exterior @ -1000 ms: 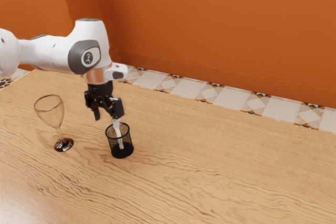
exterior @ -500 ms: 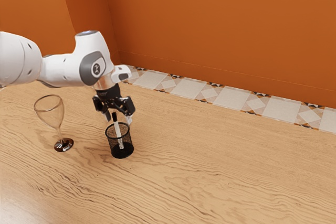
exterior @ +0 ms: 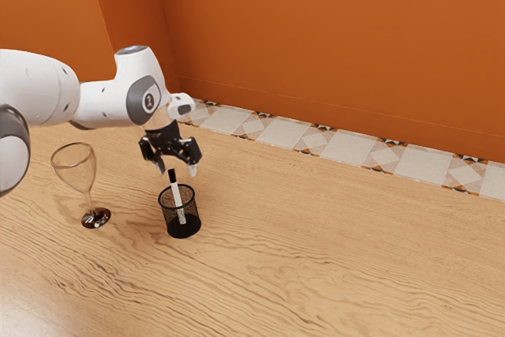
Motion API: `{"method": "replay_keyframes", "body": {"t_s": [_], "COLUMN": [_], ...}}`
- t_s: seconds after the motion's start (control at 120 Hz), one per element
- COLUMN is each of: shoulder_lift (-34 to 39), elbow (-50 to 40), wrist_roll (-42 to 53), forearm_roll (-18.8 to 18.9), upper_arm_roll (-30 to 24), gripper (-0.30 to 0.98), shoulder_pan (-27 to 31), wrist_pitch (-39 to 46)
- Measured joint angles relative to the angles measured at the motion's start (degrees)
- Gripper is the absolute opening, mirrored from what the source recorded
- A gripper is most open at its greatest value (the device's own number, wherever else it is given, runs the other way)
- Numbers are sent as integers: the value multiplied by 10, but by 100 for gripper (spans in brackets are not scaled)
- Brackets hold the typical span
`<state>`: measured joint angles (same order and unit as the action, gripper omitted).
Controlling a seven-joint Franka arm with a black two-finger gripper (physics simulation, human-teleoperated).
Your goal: Take the marker out of the pen holder and place it to the left of the pen holder.
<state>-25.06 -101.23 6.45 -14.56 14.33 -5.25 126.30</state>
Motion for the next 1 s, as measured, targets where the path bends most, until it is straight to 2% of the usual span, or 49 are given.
{"method": "replay_keyframes", "body": {"t_s": [0.192,0.367,0.442,0.592,0.692,0.8,1.0], "shoulder_lift": [60,70,73,79,80,80,105], "elbow": [-58,-77,-76,-75,-76,-76,-77], "wrist_roll": [-4,-7,-7,-8,-9,-11,-18], "forearm_roll": [-9,-11,-11,-11,-11,-11,-2], "upper_arm_roll": [1,1,1,2,1,1,2], "gripper": [65,62,53,22,8,0,-5], "shoulder_pan": [-11,-13,-13,-12,-13,-13,-14], "wrist_pitch": [-16,-25,-26,-28,-29,-30,-34]}}
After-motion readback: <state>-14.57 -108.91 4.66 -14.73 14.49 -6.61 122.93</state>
